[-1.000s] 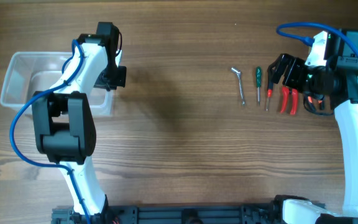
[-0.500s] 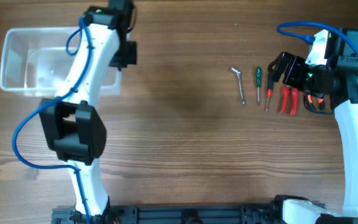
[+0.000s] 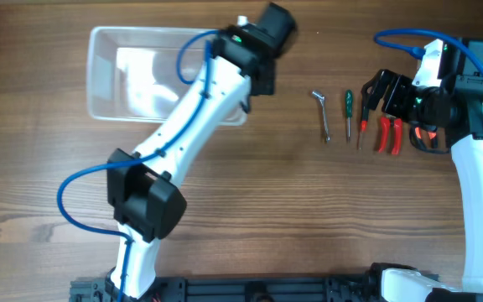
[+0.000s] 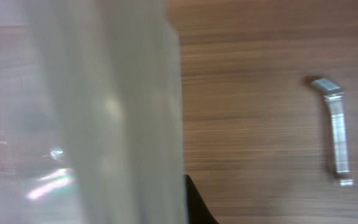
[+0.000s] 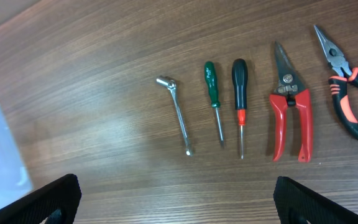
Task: Pack container
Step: 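Slide the clear container right toward the tools with the left gripper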
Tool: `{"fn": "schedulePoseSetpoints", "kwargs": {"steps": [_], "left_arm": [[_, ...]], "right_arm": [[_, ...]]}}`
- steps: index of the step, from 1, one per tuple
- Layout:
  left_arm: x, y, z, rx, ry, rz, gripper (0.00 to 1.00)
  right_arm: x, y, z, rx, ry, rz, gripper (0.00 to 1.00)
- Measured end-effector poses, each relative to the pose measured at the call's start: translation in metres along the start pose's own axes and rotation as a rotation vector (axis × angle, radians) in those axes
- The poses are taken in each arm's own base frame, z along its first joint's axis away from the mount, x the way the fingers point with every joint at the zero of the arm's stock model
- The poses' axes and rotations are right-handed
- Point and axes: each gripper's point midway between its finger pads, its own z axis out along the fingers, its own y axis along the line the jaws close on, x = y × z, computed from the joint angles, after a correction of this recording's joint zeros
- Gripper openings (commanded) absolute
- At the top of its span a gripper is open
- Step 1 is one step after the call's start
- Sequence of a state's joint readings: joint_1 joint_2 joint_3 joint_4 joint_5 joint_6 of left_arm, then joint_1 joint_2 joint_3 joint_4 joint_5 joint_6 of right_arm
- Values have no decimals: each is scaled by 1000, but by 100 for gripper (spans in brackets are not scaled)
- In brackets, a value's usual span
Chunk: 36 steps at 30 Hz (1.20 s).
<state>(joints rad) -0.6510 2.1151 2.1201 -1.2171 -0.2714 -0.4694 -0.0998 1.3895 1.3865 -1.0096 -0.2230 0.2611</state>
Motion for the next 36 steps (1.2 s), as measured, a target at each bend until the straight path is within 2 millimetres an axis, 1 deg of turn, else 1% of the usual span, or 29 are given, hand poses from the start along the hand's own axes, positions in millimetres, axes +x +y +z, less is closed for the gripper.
{"fn": "schedulePoseSetpoints", "kwargs": {"steps": [3,6,8,10,16,19,24,29,33,36], "left_arm": [[-1,-21,-5,33,-41,-35,4],[-2,-33,-1,43,-57,-49,4],[2,-36,9,34,-45,-52,4],[6,-38,23,19,-23,-48,4],[28,-46,75,-21,61,-27,4],[34,-50,90,-19,82,-24,4],[34,-60,98,20,87,-38,4],[37,-63,108,22,96,-42,4],[46,-65,119,9,116,-30,4],[44,-67,119,14,107,-32,4]], "right_arm": [[0,0,0,0,1,9,100],[0,0,0,0,2,19,100],[1,0,0,1,3,24,100],[1,0,0,1,4,27,100],[2,0,0,2,7,28,100],[2,0,0,2,7,28,100],[2,0,0,2,7,28,100],[2,0,0,2,8,28,100],[2,0,0,2,8,28,100],[2,0,0,2,8,28,100]]}}
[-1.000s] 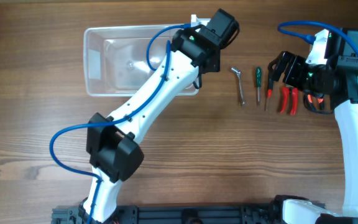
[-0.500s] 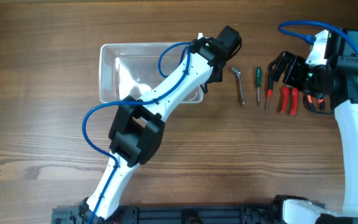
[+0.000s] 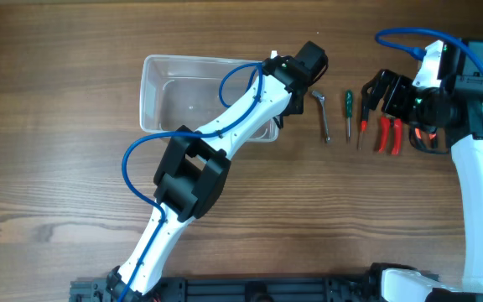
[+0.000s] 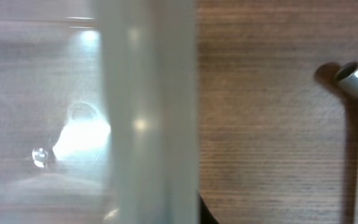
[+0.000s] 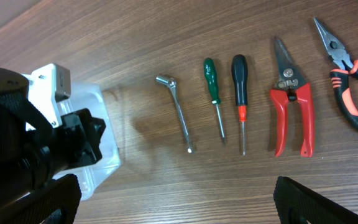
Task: Pack container
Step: 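Slide the clear container right toward the tools with the left gripper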
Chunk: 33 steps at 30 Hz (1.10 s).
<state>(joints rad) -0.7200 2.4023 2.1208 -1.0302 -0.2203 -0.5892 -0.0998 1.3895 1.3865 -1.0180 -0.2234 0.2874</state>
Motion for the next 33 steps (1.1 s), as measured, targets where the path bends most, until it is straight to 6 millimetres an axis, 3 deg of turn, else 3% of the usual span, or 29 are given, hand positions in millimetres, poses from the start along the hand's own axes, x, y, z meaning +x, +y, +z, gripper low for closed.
{"fn": "schedulePoseSetpoints", "kwargs": {"steps": [15,21,30,31,33], "left_arm": [[-6,-4,0,16,-23,-80,4],[7,-3,-1,11,28,-105,4],[19,-19,-5,22,33,-94,4],[20,-20,-5,22,33,-95,7],[20,-20,-5,23,34,-101,33]], "right_arm": [[0,0,0,0,0,0,100],[0,0,0,0,-1,0,100],[0,0,0,0,-1,0,100],[0,0,0,0,-1,-1,100],[0,0,0,0,-1,-1,100]]}}
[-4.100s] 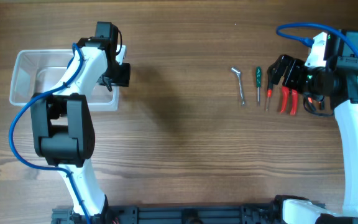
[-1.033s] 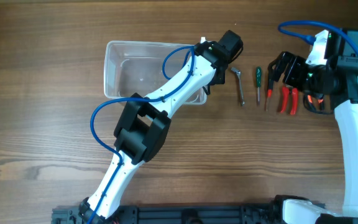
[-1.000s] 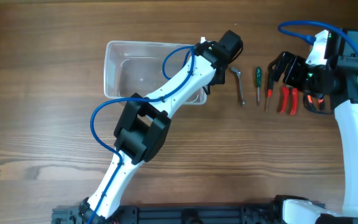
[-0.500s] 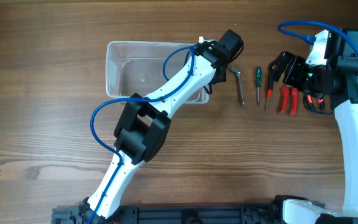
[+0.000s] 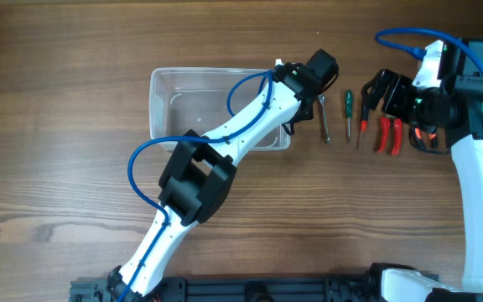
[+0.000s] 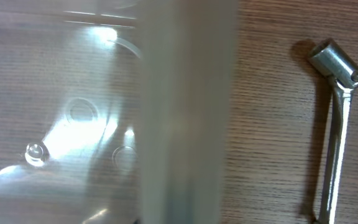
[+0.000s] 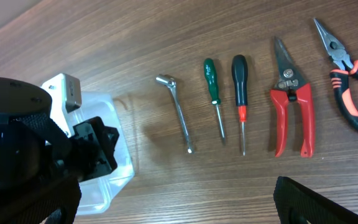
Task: Pack container
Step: 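Slide the clear container right toward the tools with the left gripper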
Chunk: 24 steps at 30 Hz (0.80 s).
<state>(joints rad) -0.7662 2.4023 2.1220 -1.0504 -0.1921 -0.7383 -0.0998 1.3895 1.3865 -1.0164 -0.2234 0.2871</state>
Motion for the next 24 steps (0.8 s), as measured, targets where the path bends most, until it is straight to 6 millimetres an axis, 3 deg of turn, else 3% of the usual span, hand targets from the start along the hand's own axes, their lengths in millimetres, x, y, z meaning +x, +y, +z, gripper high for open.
{"fn": "schedulePoseSetpoints", "kwargs": {"steps": [2,4,5,18,21,24], "left_arm": [[1,-5,0,25,8,-21,61],[1,-8,0,41,13,-40,95],[1,-9,0,45,16,-44,100],[-9,7,1,15,12,-90,99],[-23,14,-14,19,-29,-100,93],[-39,17,-44,51,-82,-92,91]], "right_arm": [[0,0,0,0,0,0,100],[0,0,0,0,0,0,100],[0,0,0,0,0,0,100],[0,0,0,0,0,0,100],[0,0,0,-1,-2,0,100],[-1,0,0,-1,-3,-1,100]]}}
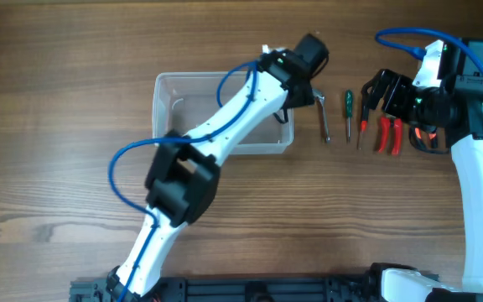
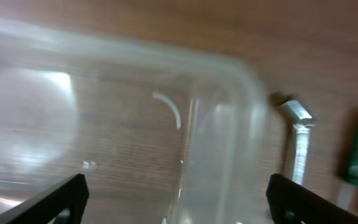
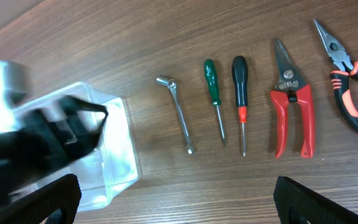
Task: Pack container
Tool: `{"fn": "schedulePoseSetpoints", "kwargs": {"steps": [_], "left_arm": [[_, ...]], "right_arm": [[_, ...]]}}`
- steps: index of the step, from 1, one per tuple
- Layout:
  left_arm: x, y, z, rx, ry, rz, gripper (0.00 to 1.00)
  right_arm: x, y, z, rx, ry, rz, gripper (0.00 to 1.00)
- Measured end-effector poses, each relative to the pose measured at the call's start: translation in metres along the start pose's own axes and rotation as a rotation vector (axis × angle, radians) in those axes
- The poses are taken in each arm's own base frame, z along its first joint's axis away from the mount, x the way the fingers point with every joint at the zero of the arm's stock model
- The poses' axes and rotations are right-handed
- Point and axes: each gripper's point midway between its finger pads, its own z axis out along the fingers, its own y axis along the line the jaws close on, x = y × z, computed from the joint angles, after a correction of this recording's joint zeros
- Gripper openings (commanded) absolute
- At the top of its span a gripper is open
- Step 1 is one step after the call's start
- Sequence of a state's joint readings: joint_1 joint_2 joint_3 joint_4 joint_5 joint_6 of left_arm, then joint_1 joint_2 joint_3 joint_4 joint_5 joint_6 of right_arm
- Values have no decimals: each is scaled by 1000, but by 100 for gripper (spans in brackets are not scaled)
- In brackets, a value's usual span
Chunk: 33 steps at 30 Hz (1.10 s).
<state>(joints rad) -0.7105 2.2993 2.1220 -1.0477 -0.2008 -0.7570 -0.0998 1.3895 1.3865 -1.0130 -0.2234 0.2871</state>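
The clear plastic container (image 1: 168, 143) stands left of centre, with nothing in it. My left gripper (image 1: 309, 54) hangs open above its far right corner, with the container's wall (image 2: 253, 124) below and between the fingers (image 2: 61, 199). To the right lie a silver wrench (image 1: 323, 116), a green screwdriver (image 1: 349, 105), a black-and-red screwdriver (image 1: 362, 126), red snips (image 1: 386, 134) and orange-handled pliers (image 3: 347, 81). My right gripper (image 1: 388, 92) hovers open above the tools and touches none.
The wrench (image 2: 297, 124) lies a short gap from the container's right wall (image 3: 126, 143). The left arm (image 1: 225, 126) stretches across the container. Bare wooden table (image 1: 325, 218) lies in front of the container and the tools.
My left gripper has let go of the container's right wall and now stands open above that corner. The container has shifted slightly to the right. The right arm has not moved.
The container stood at the far left with my left gripper on its right wall. At each later moment it was further right, ending next to the wrench. Now the left gripper is open and off it. The right gripper stayed open over the tools.
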Motion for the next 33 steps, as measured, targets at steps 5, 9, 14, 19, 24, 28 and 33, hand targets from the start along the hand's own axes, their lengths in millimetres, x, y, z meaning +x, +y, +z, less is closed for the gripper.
{"fn": "schedulePoseSetpoints", "kwargs": {"steps": [5,9,14,19,24,28,33], "left_arm": [[-37,4,-78,96,-126,23,94],[-67,31,-159,153,-247,26,97],[-103,134,-235,62,-365,-81,99],[-118,258,-260,-130,-382,-269,100],[-114,344,-263,-277,-342,-426,100],[-113,384,-268,-329,-349,-511,100],[-110,409,-272,-361,-354,-567,100]], "right_arm": [[0,0,0,0,0,0,100],[-1,-4,0,22,-7,0,100],[-11,-34,-2,153,-49,32,100],[-35,-86,3,260,-99,84,100],[-53,-143,23,348,-95,71,91],[-52,-177,47,386,-31,11,93],[-49,-203,72,402,29,-67,90]]}}
